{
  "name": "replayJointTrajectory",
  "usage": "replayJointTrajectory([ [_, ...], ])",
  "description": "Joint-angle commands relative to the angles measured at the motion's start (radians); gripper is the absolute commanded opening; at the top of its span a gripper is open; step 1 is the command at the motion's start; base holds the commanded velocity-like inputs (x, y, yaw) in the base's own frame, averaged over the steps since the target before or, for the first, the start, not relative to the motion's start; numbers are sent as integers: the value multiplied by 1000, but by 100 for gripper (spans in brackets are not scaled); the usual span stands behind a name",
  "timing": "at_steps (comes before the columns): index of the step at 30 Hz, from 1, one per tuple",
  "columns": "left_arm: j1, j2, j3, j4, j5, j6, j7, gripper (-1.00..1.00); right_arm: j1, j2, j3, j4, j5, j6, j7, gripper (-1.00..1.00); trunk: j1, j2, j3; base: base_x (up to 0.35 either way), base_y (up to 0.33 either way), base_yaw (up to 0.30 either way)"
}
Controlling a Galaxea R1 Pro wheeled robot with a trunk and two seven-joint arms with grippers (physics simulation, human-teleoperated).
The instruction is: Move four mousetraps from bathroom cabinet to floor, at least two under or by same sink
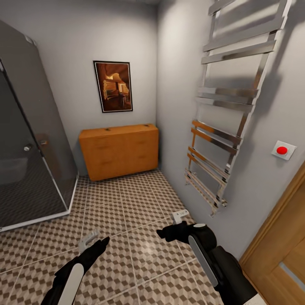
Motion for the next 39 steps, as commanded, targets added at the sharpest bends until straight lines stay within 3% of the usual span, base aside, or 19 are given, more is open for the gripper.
replayJointTrajectory([
  [1,0,0,0,0,0,0,0,100,-2,0,0,5,0,0,0,100,0,0,0,339,140,0],
  [5,0,0,0,0,-1,0,0,100,-9,0,0,26,0,-13,-1,100,0,0,0,339,143,0],
  [10,0,-1,-1,0,-1,0,0,100,-15,0,3,84,0,-91,0,100,0,0,0,339,146,0],
  [12,11,11,1,1,5,-12,-5,100,-27,11,-3,75,0,-100,3,100,0,0,0,0,0,0],
  [39,28,16,5,2,2,-19,-5,100,-38,10,-3,85,-1,-104,3,100,0,0,0,32,0,0],
])
